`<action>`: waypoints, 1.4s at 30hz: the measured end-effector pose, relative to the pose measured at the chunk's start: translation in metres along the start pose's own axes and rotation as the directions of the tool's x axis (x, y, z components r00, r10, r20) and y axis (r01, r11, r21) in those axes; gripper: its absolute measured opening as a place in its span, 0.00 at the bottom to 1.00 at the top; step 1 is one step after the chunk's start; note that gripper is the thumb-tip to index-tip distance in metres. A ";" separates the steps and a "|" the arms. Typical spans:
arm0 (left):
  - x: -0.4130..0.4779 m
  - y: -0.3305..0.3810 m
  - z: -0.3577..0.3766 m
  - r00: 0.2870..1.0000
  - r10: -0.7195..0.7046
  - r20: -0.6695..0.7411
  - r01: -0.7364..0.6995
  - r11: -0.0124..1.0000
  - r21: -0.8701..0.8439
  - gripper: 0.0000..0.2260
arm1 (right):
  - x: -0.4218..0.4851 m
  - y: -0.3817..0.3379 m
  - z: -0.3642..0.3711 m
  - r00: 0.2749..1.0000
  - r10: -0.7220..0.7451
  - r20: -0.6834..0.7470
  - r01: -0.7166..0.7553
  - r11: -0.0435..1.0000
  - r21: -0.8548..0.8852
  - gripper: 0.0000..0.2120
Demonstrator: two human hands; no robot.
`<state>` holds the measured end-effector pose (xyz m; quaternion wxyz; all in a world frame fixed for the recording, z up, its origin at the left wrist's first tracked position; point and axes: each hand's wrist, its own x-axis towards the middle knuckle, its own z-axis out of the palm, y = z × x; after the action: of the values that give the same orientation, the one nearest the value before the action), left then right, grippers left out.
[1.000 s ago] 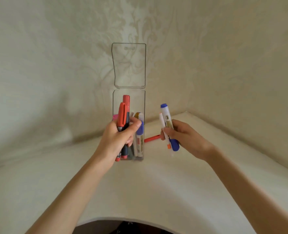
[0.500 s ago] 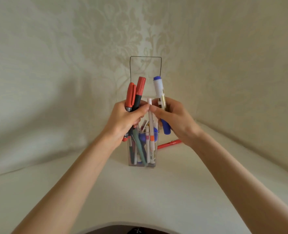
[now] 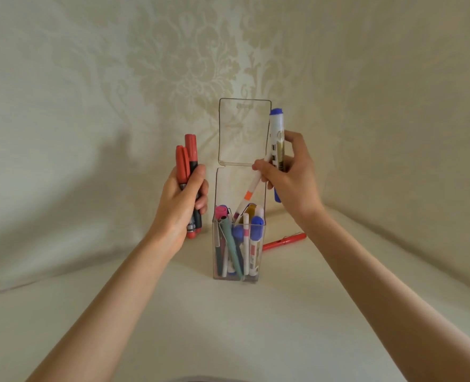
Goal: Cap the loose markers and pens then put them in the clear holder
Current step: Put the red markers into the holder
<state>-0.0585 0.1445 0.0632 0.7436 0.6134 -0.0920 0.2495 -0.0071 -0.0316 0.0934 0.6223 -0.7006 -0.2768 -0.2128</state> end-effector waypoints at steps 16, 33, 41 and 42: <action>-0.018 -0.015 -0.011 1.000 -0.003 -0.011 0.004 1.000 0.017 0.05 | -0.034 0.017 0.004 0.932 0.211 0.295 -0.101 0.932 -0.348 0.13; 0.004 0.005 0.011 0.986 0.027 -0.167 -0.042 0.996 -0.084 0.03 | -0.010 0.006 0.026 0.997 0.041 0.066 -0.051 0.986 0.156 0.20; 0.013 0.012 0.022 0.987 0.098 -0.128 -0.111 0.989 -0.101 0.02 | -0.017 0.017 0.017 0.982 0.056 0.180 -0.037 0.994 -0.106 0.22; 0.013 0.009 0.023 0.987 0.092 -0.131 -0.105 0.990 -0.094 0.02 | -0.017 0.017 0.015 0.979 0.070 0.191 -0.042 0.989 -0.145 0.20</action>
<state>-0.0480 0.1271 0.0823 0.7647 0.5528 -0.0873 0.3195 -0.0094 -0.0199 0.0675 0.5473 -0.7675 -0.3009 -0.1443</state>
